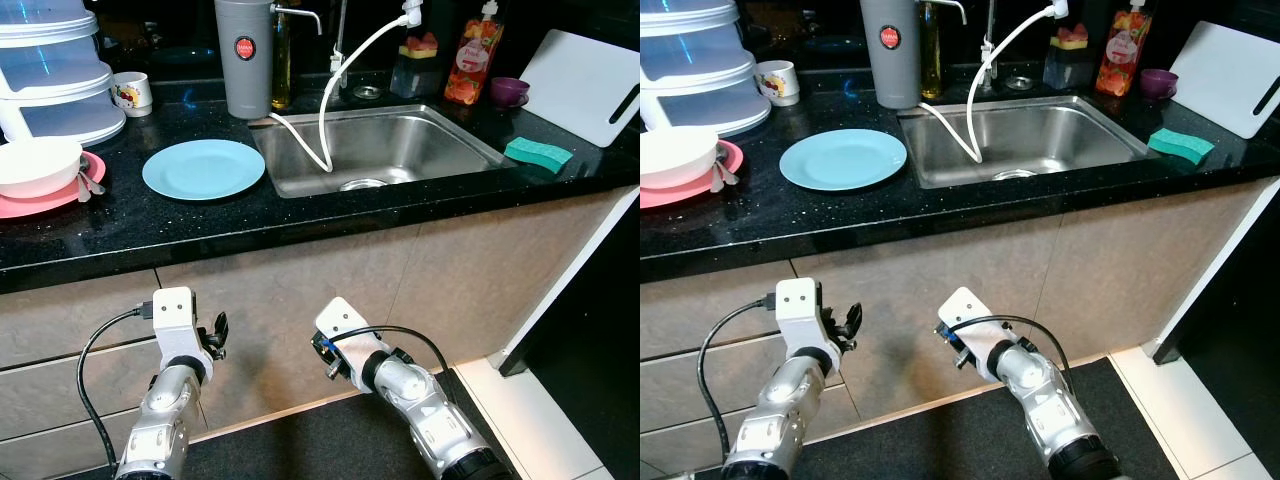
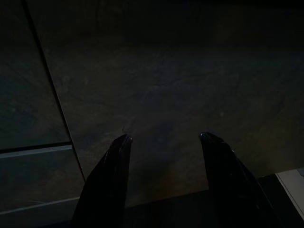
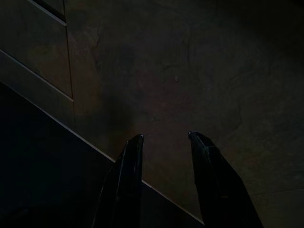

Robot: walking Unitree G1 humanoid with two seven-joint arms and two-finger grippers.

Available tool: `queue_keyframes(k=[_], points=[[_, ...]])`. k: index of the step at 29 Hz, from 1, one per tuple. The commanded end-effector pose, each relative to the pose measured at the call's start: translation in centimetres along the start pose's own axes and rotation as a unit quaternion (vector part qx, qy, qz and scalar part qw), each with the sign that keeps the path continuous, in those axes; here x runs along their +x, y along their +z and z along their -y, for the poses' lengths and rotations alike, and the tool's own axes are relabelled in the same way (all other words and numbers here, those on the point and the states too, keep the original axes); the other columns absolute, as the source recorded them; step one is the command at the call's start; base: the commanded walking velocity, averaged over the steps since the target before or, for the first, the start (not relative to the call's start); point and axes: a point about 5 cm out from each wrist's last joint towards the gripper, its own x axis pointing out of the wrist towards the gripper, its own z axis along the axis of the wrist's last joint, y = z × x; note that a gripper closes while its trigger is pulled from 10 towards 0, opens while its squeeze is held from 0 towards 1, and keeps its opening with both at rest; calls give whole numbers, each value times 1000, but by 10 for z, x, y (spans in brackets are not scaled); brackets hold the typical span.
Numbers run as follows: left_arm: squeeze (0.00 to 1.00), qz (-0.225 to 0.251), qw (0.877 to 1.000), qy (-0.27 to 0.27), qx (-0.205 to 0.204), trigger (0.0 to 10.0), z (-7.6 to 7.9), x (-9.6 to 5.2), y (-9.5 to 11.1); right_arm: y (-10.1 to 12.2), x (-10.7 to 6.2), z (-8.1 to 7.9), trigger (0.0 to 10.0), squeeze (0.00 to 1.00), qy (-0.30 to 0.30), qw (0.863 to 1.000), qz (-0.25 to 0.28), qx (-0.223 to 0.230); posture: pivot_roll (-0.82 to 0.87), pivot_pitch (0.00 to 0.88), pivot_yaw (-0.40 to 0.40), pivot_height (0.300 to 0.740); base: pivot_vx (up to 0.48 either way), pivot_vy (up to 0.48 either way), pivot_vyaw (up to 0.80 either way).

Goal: Kitchen organization

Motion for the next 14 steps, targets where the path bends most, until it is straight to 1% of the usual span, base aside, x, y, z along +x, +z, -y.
queue_keyframes(k=[1, 14], points=[[0, -4, 1000, 3, -3, 10000, -1, -2, -4, -5, -1, -2, 10000, 0, 1, 1000, -6, 5, -95, 44, -2, 740, 0, 0, 0], [0, -5, 1000, 5, 0, 10000, -5, -4, -3, -2, 0, -4, 10000, 0, 2, 1000, -4, 4, -86, 74, 7, 740, 0, 0, 0]])
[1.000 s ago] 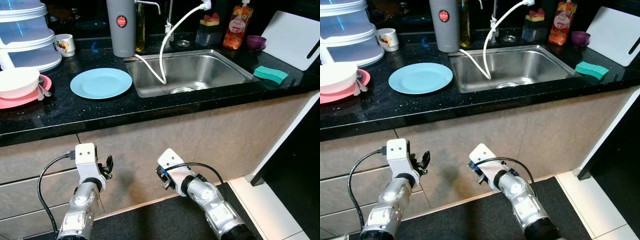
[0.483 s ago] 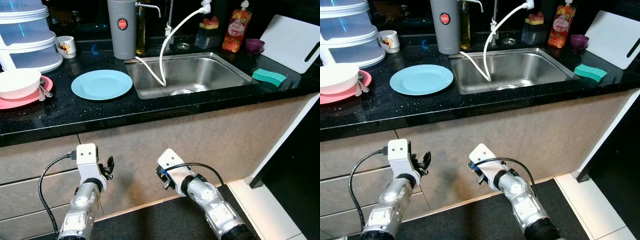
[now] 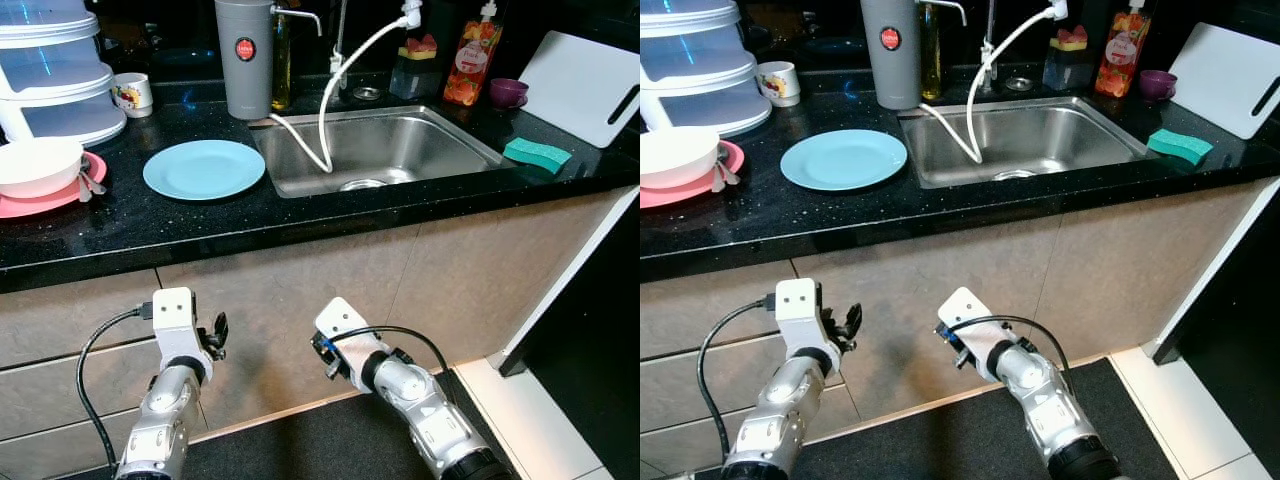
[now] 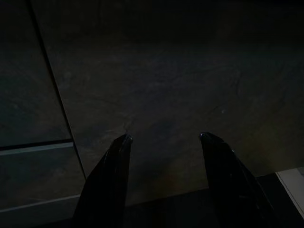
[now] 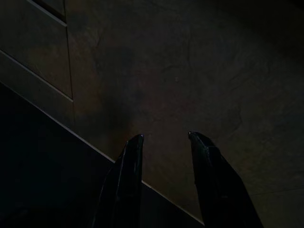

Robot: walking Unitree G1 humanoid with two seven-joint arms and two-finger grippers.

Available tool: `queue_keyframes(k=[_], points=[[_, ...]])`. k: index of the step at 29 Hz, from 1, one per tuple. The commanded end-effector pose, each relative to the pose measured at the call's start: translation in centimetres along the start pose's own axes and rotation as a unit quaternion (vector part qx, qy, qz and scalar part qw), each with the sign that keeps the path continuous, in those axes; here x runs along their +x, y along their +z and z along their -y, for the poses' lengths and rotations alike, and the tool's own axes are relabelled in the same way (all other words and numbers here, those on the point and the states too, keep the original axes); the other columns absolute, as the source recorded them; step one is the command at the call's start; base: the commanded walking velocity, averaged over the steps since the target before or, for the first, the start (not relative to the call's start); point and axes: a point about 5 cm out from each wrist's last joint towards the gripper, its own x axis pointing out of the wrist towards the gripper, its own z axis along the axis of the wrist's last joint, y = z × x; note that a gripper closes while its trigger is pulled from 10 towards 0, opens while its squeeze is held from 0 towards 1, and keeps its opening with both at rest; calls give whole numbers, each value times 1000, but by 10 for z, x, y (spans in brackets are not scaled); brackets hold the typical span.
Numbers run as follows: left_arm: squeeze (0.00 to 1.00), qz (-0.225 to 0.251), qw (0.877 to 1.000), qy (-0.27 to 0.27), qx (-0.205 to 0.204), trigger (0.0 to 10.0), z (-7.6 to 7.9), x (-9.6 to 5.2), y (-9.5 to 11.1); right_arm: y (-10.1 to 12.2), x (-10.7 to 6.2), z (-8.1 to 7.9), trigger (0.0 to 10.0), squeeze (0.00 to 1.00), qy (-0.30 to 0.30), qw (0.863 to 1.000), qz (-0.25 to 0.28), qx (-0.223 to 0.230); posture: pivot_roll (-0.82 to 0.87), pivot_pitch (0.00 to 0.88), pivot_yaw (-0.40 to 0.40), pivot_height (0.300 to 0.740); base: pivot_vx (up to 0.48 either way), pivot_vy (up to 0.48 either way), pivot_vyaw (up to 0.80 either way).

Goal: Kitchen organization

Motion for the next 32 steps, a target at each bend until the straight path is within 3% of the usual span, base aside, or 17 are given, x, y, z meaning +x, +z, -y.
queue_keyframes(k=[1, 32], points=[[0, -3, 1000, 3, 1, 10000, -4, -2, -2, -3, -1, -3, 10000, 0, 3, 1000, -4, 4, -86, 74, 7, 740, 0, 0, 0], [0, -2, 1000, 0, 0, 10000, -2, 1, 0, -2, 0, 0, 10000, 0, 1, 1000, -5, 5, -95, 73, 8, 740, 0, 0, 0]])
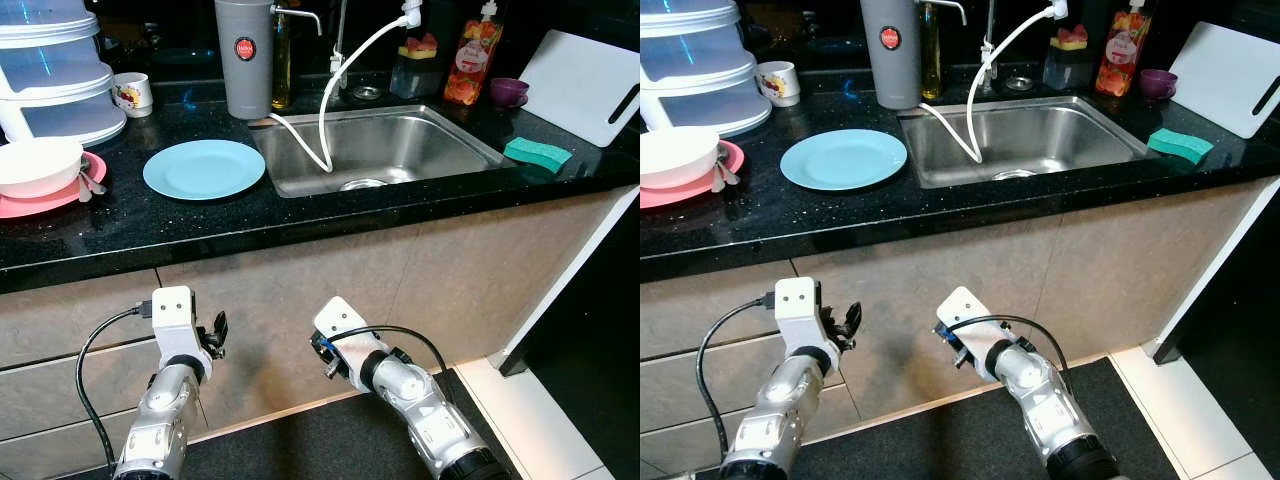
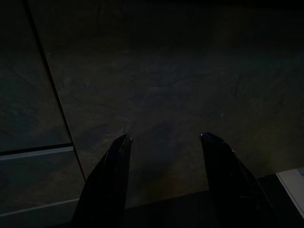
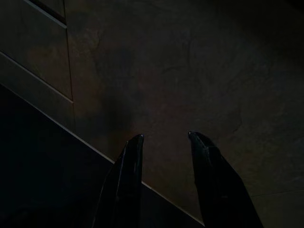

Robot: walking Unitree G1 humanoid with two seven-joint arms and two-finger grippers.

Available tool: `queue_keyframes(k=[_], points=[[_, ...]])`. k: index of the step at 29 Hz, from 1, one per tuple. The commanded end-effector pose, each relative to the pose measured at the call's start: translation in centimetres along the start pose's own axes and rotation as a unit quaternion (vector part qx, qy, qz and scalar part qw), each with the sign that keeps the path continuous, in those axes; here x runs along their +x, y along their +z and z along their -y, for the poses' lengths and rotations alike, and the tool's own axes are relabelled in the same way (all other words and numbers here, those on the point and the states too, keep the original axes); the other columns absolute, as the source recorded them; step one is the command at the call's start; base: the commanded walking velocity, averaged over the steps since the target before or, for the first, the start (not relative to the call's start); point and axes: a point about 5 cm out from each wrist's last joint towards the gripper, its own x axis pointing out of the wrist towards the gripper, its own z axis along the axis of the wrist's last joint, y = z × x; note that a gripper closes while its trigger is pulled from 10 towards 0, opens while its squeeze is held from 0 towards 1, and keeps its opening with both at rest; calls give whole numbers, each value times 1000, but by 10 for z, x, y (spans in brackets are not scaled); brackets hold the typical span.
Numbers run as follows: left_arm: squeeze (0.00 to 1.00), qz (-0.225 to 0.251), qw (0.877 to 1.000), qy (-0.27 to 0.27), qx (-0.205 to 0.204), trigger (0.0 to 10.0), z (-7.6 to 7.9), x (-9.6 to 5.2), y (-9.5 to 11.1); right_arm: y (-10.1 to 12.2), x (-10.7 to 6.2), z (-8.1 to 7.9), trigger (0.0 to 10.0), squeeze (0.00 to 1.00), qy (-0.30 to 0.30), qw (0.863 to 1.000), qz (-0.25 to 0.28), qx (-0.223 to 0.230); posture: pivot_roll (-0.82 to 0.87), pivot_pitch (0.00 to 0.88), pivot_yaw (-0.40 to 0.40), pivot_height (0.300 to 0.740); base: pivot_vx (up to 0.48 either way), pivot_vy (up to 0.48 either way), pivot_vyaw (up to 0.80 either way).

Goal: Kitchen organization

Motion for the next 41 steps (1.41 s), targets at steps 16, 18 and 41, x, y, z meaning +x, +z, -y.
queue_keyframes(k=[16, 18, 41], points=[[0, -7, 1000, 4, -3, 10000, -1, -1, -3, -3, 0, 0, 10000, 0, 3, 1000, -7, 4, -94, 75, 8, 740, 0, 0, 0], [0, -7, 1000, 3, -2, 10000, -1, -1, -3, -3, 0, 0, 10000, 0, 3, 1000, -7, 5, -94, 75, 8, 740, 0, 0, 0], [0, -8, 1000, 1, 2, 10000, -2, 0, -3, -3, 1, -1, 10000, 0, 3, 1000, -6, 5, -95, 68, 17, 740, 0, 0, 0]])
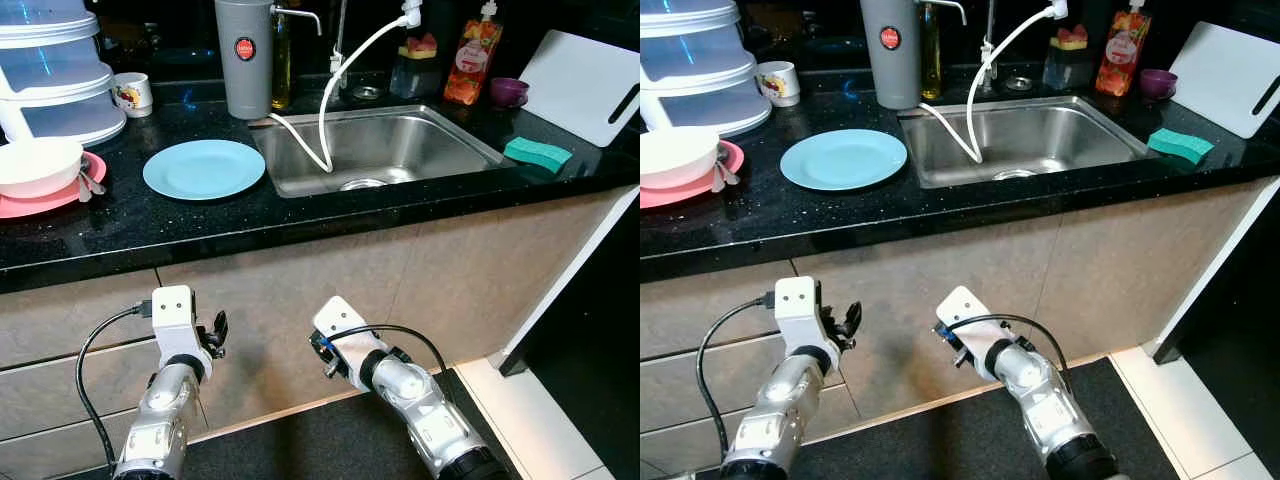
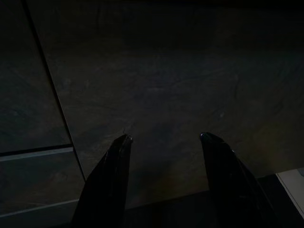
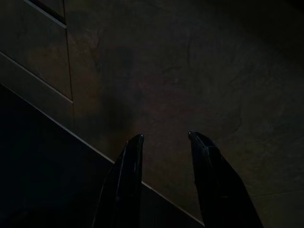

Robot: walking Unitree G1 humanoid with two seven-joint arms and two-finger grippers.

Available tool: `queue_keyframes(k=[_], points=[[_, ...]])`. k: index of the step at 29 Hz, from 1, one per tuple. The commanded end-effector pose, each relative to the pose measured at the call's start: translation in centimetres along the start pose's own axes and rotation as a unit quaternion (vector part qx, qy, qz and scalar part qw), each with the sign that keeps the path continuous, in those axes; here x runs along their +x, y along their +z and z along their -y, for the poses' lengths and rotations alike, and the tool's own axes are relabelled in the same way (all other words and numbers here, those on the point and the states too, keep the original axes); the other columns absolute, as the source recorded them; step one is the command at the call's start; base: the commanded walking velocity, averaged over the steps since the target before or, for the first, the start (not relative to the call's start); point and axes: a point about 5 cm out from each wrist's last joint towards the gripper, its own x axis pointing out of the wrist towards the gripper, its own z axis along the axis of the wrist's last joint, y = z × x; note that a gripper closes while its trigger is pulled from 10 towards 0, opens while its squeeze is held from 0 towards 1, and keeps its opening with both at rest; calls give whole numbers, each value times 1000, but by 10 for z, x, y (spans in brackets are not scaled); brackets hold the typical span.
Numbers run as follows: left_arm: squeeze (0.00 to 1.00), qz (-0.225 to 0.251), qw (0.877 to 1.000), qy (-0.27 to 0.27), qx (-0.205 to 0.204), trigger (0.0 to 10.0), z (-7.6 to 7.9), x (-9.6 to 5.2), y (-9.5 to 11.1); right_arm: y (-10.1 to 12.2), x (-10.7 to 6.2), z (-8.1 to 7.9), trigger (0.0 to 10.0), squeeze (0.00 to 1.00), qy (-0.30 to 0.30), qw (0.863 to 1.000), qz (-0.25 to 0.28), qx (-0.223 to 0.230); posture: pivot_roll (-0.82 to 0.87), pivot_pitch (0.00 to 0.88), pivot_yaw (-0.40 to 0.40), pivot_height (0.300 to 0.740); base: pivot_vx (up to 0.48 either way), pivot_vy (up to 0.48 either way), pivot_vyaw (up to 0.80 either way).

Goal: Kitchen organization

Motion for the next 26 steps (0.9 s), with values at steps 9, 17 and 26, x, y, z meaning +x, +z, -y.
queue_keyframes(k=[9, 17, 26], points=[[0, -9, 1000, 2, 1, 10000, -2, -2, -4, -4, -1, -2, 10000, 0, 3, 1000, -6, 4, -99, 59, 10, 740, 0, 0, 0], [0, -10, 1000, 1, 0, 10000, -2, -2, -6, -5, -2, -3, 10000, 0, 3, 1000, -6, 4, -103, 52, 10, 740, 0, 0, 0], [0, -10, 1000, 3, -4, 10000, -1, -2, -6, -5, -2, -1, 10000, 0, 3, 1000, -6, 4, -105, 55, 4, 740, 0, 0, 0]])
